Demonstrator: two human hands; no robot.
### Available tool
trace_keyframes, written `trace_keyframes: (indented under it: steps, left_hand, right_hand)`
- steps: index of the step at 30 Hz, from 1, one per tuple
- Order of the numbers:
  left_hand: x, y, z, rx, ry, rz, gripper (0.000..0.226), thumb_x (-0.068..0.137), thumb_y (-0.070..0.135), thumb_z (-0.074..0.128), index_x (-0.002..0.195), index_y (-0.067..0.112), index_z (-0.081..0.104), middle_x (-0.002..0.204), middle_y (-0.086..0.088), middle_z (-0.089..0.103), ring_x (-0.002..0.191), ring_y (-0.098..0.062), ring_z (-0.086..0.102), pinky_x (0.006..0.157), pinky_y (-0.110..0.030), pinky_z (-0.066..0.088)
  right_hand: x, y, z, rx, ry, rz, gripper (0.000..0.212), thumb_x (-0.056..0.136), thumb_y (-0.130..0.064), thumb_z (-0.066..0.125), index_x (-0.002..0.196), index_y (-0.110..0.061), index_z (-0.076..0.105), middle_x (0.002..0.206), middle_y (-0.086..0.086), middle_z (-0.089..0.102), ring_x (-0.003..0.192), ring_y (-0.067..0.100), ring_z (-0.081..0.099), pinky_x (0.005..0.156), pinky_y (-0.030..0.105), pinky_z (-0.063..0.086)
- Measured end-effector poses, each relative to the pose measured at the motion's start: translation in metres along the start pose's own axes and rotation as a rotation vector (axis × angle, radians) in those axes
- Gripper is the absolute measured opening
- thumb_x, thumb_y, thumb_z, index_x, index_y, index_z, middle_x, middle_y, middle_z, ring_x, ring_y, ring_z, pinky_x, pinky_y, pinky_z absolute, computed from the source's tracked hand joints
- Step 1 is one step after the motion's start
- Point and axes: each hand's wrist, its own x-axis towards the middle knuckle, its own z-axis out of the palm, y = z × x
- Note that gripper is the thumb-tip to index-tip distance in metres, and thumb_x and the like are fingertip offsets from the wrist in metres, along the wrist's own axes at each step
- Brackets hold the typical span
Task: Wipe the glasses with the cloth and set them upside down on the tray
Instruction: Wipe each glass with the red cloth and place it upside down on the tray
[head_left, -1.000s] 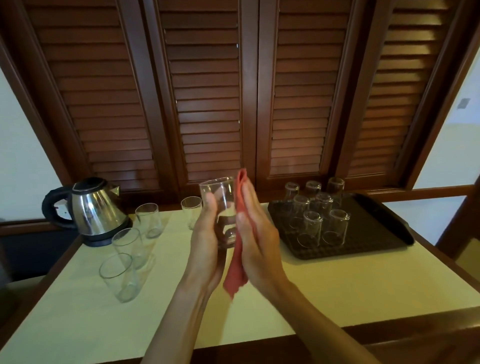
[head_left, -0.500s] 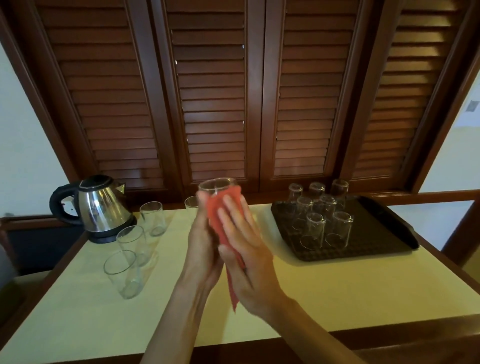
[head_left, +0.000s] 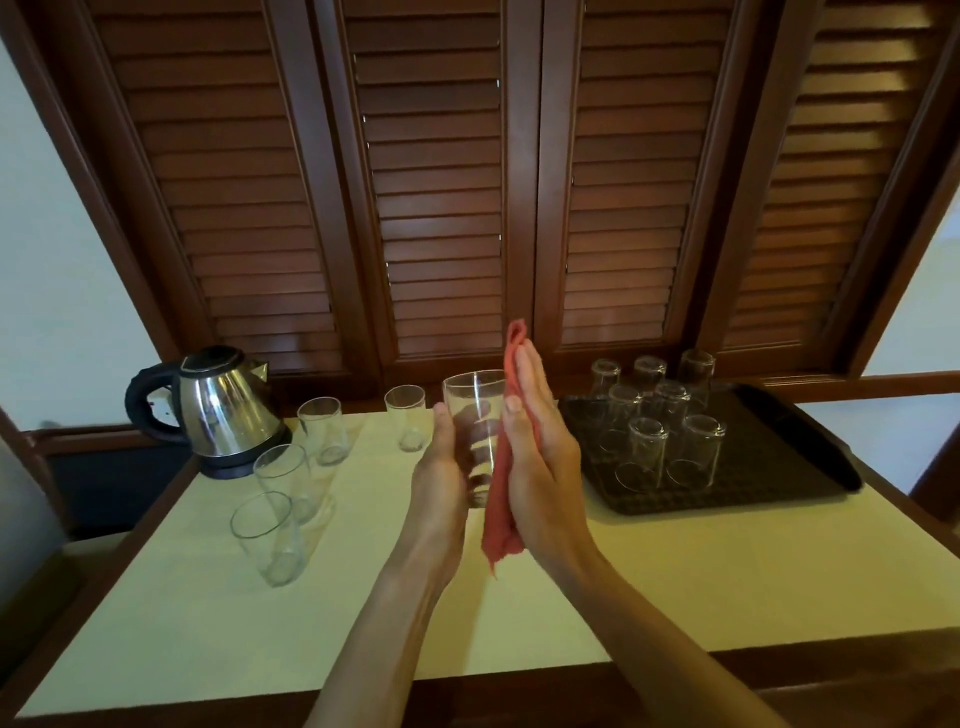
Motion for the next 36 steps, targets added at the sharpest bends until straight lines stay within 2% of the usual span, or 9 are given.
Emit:
trace_keyframes:
  steps: [4,9,13,17,20,22,26,31,36]
  left_hand:
    - [0.004,0.009,-0.001,0.052,0.022,0.114,0.073,0.082,0.087,0.044,0.134,0.039,0.064,0.131,0.005,0.07,0.12,-0.015,0.068,0.1,-0.04,0.057]
    - [-0.003,0.004,0.003,0.099,-0.018,0.122,0.054,0.087,0.071,0.042,0.124,0.042,0.07,0.113,0.013,0.077,0.111,-0.01,0.072,0.08,-0.027,0.062]
    - [0.003,0.016,0.003,0.015,0.061,0.156,0.056,0.092,0.068,0.044,0.124,0.033,0.073,0.119,0.005,0.077,0.117,-0.015,0.07,0.104,-0.043,0.056]
    - [0.0,0.007,0.001,-0.033,0.006,0.126,0.059,0.089,0.066,0.043,0.131,0.032,0.068,0.121,0.003,0.077,0.116,-0.02,0.072,0.09,-0.036,0.059]
    - [0.001,0.007,-0.002,-0.12,-0.009,0.041,0.057,0.1,0.061,0.036,0.127,0.027,0.072,0.124,-0.001,0.077,0.125,-0.022,0.068,0.106,-0.045,0.052]
    - [0.006,0.01,-0.005,-0.151,-0.031,0.056,0.065,0.097,0.067,0.039,0.132,0.023,0.07,0.13,-0.004,0.074,0.128,-0.022,0.066,0.112,-0.047,0.048]
    - [0.007,0.007,-0.006,-0.025,-0.103,0.071,0.053,0.093,0.06,0.05,0.131,0.03,0.07,0.121,0.0,0.075,0.121,-0.021,0.067,0.094,-0.037,0.054]
    - [0.015,0.009,-0.011,-0.193,-0.029,0.11,0.042,0.106,0.043,0.049,0.133,0.018,0.07,0.13,-0.011,0.072,0.127,-0.028,0.066,0.102,-0.043,0.052]
    - [0.008,0.002,-0.012,-0.051,-0.106,0.098,0.05,0.098,0.052,0.046,0.135,0.026,0.068,0.125,-0.008,0.074,0.121,-0.028,0.068,0.09,-0.04,0.057]
  right_hand:
    - [-0.032,0.009,0.009,-0.134,-0.097,-0.181,0.058,0.106,-0.049,0.03,0.158,-0.024,0.022,0.168,-0.014,0.014,0.154,0.004,0.015,0.124,0.023,0.019]
    - [-0.001,-0.003,-0.003,-0.016,-0.041,-0.051,0.051,0.105,-0.034,0.036,0.154,-0.032,0.021,0.162,-0.025,0.019,0.147,-0.01,0.021,0.117,0.012,0.024]
    - [-0.023,0.013,0.004,-0.177,-0.132,-0.186,0.055,0.105,-0.037,0.032,0.157,-0.023,0.023,0.168,-0.012,0.016,0.154,0.003,0.015,0.124,0.022,0.017]
    - [-0.002,0.003,-0.005,0.006,-0.072,-0.049,0.054,0.105,-0.034,0.035,0.157,-0.028,0.023,0.154,-0.028,0.04,0.144,0.004,0.04,0.119,0.033,0.036]
    - [-0.002,0.0,0.001,-0.272,-0.068,-0.237,0.053,0.105,-0.037,0.032,0.156,-0.026,0.023,0.165,-0.022,0.017,0.154,0.007,0.017,0.126,0.028,0.017]
    - [-0.018,0.014,0.003,-0.249,-0.101,-0.272,0.052,0.106,-0.031,0.033,0.157,-0.024,0.023,0.168,-0.014,0.016,0.155,0.009,0.014,0.124,0.021,0.016]
    - [-0.007,0.01,-0.001,-0.051,-0.052,-0.074,0.052,0.106,-0.028,0.036,0.156,-0.026,0.025,0.163,-0.02,0.025,0.148,-0.006,0.024,0.119,0.016,0.026]
    - [-0.02,0.012,0.01,-0.3,-0.126,-0.299,0.051,0.108,-0.039,0.03,0.156,-0.022,0.026,0.167,-0.008,0.02,0.156,0.011,0.014,0.126,0.026,0.015]
    - [-0.002,0.004,0.0,0.012,-0.051,-0.034,0.049,0.106,-0.03,0.036,0.154,-0.027,0.028,0.156,-0.028,0.035,0.144,-0.007,0.033,0.118,0.02,0.032]
